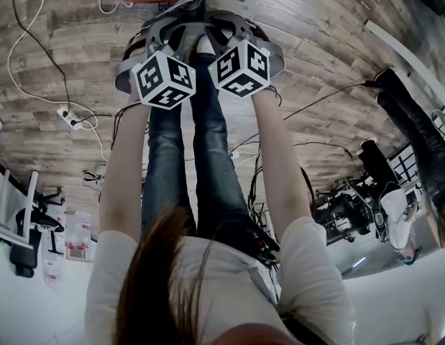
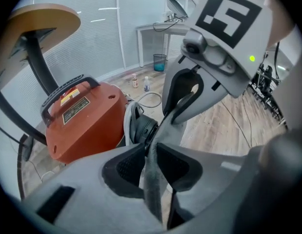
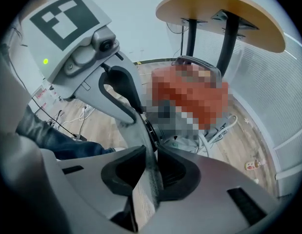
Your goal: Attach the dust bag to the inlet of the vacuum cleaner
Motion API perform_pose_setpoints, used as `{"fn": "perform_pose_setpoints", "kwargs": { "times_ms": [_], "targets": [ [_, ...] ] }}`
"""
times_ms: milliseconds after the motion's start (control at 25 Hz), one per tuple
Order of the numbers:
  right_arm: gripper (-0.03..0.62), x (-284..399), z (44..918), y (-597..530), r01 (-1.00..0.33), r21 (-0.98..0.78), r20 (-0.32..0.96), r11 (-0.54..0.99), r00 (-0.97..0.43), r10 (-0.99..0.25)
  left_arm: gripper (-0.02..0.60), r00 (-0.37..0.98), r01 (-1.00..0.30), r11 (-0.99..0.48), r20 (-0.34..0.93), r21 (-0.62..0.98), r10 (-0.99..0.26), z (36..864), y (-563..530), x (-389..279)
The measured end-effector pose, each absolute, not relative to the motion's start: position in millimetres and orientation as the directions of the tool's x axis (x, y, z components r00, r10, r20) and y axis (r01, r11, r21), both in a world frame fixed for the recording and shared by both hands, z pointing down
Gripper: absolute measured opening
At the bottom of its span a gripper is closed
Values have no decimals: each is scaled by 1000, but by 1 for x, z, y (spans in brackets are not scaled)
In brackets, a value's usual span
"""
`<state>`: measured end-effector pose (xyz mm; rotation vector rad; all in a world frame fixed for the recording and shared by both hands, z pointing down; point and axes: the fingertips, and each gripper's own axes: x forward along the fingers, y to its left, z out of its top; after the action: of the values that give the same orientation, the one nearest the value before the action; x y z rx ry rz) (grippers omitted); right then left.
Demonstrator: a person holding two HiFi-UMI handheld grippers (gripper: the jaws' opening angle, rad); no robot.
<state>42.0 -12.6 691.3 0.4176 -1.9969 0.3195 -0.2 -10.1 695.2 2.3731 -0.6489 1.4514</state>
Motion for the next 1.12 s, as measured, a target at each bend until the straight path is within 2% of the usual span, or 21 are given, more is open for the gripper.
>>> {"fn": "perform_pose_setpoints", "kwargs": {
  "times_ms": [200,400,520,720,1120],
  "targets": [
    [115,45,695,-14,-478,-52,910,877,-385,-156,146,409,-615,-782,890,106,-201,696,-10,-3],
    [180,48,696,-14,-475,-65,915,878,-380,-138,204,431,-611,-778,887,150,-168,696,-5,0],
    [209,44,694,-14,-470,-74,913,880,-387,-130,213,439,-609,-778,882,154,-170,693,-4,1],
    [221,41,688,-7,-462,-81,911,883,-394,-123,224,450,-621,-766,875,165,-176,688,-1,5],
    [196,44,658,-9,-553,-74,870,830,-443,-218,212,460,-654,-741,857,149,-233,666,-4,-3]
  ]
}}
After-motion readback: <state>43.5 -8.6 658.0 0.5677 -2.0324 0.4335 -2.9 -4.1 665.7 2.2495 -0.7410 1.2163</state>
